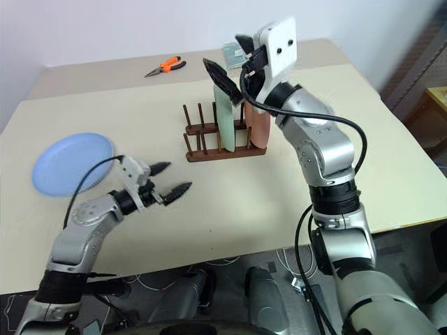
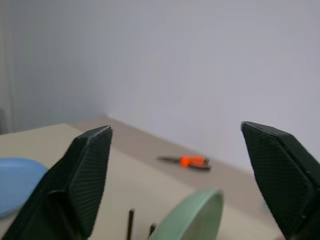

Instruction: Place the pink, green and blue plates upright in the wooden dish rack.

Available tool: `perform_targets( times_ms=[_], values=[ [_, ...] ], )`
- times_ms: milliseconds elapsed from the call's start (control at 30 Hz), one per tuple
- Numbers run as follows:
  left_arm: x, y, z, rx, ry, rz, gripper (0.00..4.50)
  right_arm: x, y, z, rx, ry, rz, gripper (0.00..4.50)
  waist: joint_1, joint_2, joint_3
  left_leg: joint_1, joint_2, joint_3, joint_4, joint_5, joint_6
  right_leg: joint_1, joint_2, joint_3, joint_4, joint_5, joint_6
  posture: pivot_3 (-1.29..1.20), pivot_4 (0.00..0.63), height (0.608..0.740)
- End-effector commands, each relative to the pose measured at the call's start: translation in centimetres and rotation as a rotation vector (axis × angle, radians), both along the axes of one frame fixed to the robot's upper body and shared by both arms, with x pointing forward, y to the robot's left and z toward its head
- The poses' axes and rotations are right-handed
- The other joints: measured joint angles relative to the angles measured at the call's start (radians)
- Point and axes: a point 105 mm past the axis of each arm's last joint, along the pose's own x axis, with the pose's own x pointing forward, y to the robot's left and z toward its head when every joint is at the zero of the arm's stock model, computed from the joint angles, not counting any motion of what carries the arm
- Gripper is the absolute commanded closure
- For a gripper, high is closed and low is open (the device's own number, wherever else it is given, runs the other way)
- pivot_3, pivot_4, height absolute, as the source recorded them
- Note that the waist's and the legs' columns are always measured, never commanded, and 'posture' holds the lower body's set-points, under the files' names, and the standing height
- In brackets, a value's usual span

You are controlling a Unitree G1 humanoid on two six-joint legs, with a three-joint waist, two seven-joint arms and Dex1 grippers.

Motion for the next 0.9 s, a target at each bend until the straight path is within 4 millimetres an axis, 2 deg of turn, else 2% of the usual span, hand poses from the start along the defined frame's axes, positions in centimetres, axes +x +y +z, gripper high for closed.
perform_targets(
  times_ms=[33, 100, 200, 267, 300, 367, 533, 633, 667, 867, 900],
  values=[
    [1.1, 7.7, 3.4, -0.093, -0.124, 0.469, 0.00, -3.4, 3.1, -0.1, -0.233, -0.200, 0.125, 0.20, -0.001, 0.000, 0.000, 0.000, 0.000, 0.000, 0.000, 0.000, 0.000, 0.000, 0.000, 0.000, 0.000, 0.000, 0.000, 0.00, 0.150, 0.729],
    [0.5, 11.3, 3.3, -0.057, -0.103, 0.730, 0.00, -3.8, 4.0, -1.8, -0.323, -0.229, 0.147, 0.20, -0.002, -0.001, -0.001, 0.000, 0.000, 0.000, 0.000, 0.000, 0.000, 0.000, 0.000, 0.000, 0.001, 0.000, 0.000, 0.00, 0.150, 0.729],
    [-0.8, 14.4, 3.1, -0.026, -0.061, 0.989, 0.00, -3.7, 4.5, -3.0, -0.330, -0.212, 0.166, 0.20, 0.001, -0.002, -0.001, 0.000, 0.000, 0.001, 0.001, -0.001, -0.001, 0.000, 0.000, 0.000, 0.003, 0.000, 0.001, 0.00, 0.150, 0.729],
    [-2.3, 16.1, 2.9, -0.101, -0.038, 1.155, 0.00, -3.7, 4.9, -3.8, -0.343, -0.202, 0.183, 0.20, 0.007, -0.004, 0.000, 0.000, -0.001, 0.000, 0.002, -0.001, -0.001, 0.000, 0.000, 0.000, 0.004, 0.000, 0.001, 0.00, 0.150, 0.729],
    [-3.3, 16.8, 2.6, -0.194, -0.019, 1.243, 0.00, -3.6, 5.1, -4.2, -0.345, -0.195, 0.192, 0.20, 0.008, -0.004, 0.000, 0.000, -0.001, 0.000, 0.003, -0.001, -0.001, 0.000, 0.000, 0.000, 0.004, 0.000, 0.001, 0.00, 0.150, 0.729],
    [-4.6, 17.3, 1.1, -0.335, 0.063, 1.346, 0.00, -3.8, 5.6, -4.9, -0.351, -0.189, 0.215, 0.20, 0.014, -0.007, -0.001, 0.000, -0.001, 0.000, 0.003, -0.001, -0.002, 0.000, 0.000, -0.001, 0.004, 0.001, 0.001, 0.00, 0.150, 0.729],
    [-4.3, 16.1, -1.2, -0.629, 0.212, 1.272, 0.00, -4.0, 5.9, -5.2, -0.335, -0.182, 0.224, 0.20, 0.024, -0.009, -0.001, 0.000, -0.001, 0.000, 0.004, -0.001, -0.003, 0.000, 0.000, -0.002, 0.005, 0.001, 0.001, 0.00, 0.150, 0.729],
    [-4.2, 15.8, -3.0, -0.831, 0.302, 1.245, 0.80, -4.1, 5.8, -5.5, -0.333, -0.179, 0.215, 0.00, 0.024, -0.011, -0.002, 0.000, -0.001, -0.001, 0.004, -0.001, -0.003, 0.001, 0.000, -0.002, 0.005, 0.001, 0.001, 0.00, 0.150, 0.729],
    [-4.0, 15.7, -3.1, -0.869, 0.309, 1.220, 1.25, -4.0, 5.7, -5.6, -0.333, -0.178, 0.208, 0.00, 0.023, -0.011, -0.002, 0.000, -0.001, -0.001, 0.004, -0.001, -0.003, 0.001, 0.000, -0.002, 0.005, 0.001, 0.001, 0.00, 0.150, 0.729],
    [-2.4, 15.4, -2.0, -0.923, 0.306, 1.095, 4.31, -4.1, 5.3, -5.9, -0.328, -0.160, 0.185, 0.00, 0.023, -0.012, -0.002, 0.001, -0.001, -0.001, 0.004, 0.000, -0.005, 0.000, 0.001, -0.002, 0.006, 0.000, 0.001, 0.00, 0.150, 0.729],
    [-2.1, 15.3, -1.4, -0.909, 0.283, 1.069, 4.42, -4.1, 5.2, -5.9, -0.331, -0.152, 0.187, 0.00, 0.023, -0.012, -0.002, 0.001, -0.001, -0.001, 0.004, 0.000, -0.005, 0.000, 0.001, -0.002, 0.006, 0.000, 0.001, 0.00, 0.150, 0.729]
  ],
)
